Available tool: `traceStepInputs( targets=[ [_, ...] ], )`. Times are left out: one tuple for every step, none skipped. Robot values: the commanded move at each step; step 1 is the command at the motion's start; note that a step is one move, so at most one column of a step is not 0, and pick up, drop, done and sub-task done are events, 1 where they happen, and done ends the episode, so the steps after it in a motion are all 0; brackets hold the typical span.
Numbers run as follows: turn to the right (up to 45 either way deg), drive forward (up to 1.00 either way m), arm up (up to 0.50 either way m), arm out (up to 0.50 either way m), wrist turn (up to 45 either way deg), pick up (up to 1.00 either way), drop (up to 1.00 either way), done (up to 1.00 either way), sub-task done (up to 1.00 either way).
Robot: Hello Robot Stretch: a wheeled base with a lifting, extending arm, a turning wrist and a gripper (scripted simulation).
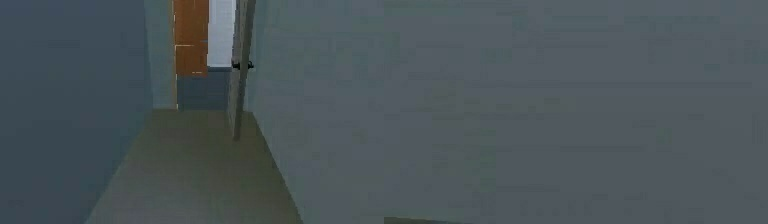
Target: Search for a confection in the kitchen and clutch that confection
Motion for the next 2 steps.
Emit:
traceStepInputs(
  targets=[
    [0.0,1.0,0.0,0.0,0.0,0.0,0.0,0.0,0.0],
    [0.0,1.0,0.0,0.0,0.0,0.0,0.0,0.0,0.0]
  ],
)
